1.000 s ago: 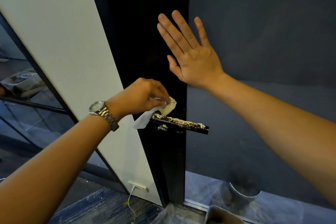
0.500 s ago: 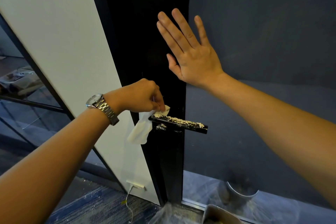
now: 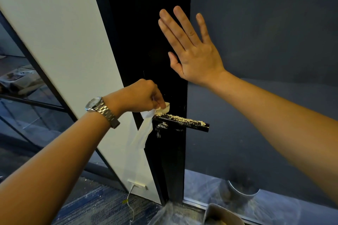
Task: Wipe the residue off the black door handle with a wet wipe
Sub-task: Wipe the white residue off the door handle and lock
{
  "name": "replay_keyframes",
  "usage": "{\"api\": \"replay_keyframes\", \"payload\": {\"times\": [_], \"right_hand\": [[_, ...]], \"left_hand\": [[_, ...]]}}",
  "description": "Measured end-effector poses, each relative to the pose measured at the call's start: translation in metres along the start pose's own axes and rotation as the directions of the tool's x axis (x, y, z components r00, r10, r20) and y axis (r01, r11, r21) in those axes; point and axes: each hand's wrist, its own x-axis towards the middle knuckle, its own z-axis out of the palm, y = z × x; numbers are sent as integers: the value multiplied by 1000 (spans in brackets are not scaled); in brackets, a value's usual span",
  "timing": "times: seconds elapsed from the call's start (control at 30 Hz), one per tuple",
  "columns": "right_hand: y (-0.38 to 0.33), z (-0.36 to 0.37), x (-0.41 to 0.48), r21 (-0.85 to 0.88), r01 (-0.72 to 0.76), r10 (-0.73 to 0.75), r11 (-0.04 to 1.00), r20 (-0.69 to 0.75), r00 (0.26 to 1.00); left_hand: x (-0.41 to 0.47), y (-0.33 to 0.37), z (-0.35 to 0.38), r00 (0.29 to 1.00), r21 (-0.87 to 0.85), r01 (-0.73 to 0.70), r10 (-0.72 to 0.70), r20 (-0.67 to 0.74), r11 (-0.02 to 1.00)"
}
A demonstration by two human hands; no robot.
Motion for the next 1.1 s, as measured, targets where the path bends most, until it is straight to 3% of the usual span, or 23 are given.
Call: {"api": "replay_keyframes", "payload": {"times": [0.1, 0.3, 0.57, 1.1], "right_hand": [[0, 0, 0, -3, 0, 0, 1000, -2, 1000], [0, 0, 0, 9, 2, -2, 1000, -3, 1000], [0, 0, 0, 4, 4, -4, 1000, 2, 1000], [0, 1, 0, -3, 1, -1, 1000, -4, 1000]], "left_hand": [[5, 1, 7, 997, 11, 37, -36, -63, 999], [-6, 3, -7, 991, -2, 28, -27, 129, 1000], [-12, -1, -9, 984, -8, 35, -33, 172, 999], [-9, 12, -2, 998, 50, -7, 4, 59, 999]]}}
